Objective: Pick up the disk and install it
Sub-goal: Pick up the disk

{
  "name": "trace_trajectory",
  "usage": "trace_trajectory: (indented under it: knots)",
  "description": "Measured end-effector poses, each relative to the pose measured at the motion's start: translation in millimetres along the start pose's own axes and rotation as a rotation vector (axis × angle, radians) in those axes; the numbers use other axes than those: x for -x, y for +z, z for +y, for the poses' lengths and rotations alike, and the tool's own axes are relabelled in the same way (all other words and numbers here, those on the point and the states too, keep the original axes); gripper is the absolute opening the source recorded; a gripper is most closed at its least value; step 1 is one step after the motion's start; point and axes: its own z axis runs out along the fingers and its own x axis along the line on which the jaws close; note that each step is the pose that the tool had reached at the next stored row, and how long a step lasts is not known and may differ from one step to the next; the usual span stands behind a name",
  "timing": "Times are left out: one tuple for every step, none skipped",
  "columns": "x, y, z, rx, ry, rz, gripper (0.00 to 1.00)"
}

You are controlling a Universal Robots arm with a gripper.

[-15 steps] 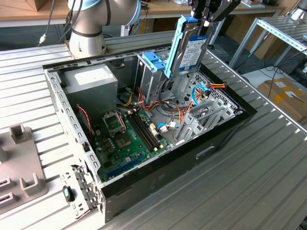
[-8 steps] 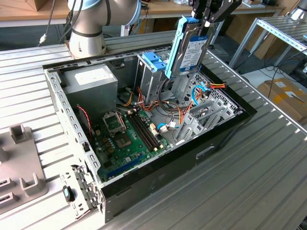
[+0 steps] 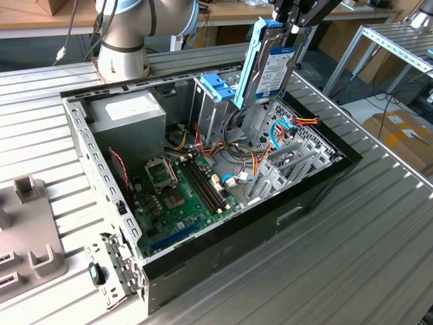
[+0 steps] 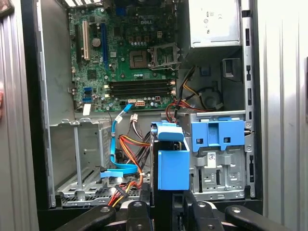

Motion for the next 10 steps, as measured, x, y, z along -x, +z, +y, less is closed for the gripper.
trace_trajectory:
  knots:
    - [-0.7, 0.0, -0.1, 0.0000, 0.000, 0.0009, 0.35]
    - [-1.4, 0.0, -0.2, -0.0001, 0.000, 0.0018, 0.35]
    - [-2.4, 0.1, -0.3, -0.0002, 0.000, 0.0027, 0.35]
    - [-3.4, 0.1, -0.3, -0.0001, 0.000, 0.0035, 0.35]
    - [-5.0, 0.1, -0.4, -0.0002, 0.000, 0.0049, 0.35]
    - [-7.6, 0.2, -0.6, -0.0004, 0.000, 0.0064, 0.35]
    - [-8.6, 0.2, -0.6, -0.0003, 0.000, 0.0069, 0.35]
    - [-9.6, 0.2, -0.6, -0.0003, 0.000, 0.0073, 0.35]
    - [-11.1, 0.3, -0.7, -0.0004, 0.000, 0.0077, 0.35]
    - [-11.9, 0.2, -0.8, -0.0004, 0.000, 0.0080, 0.35]
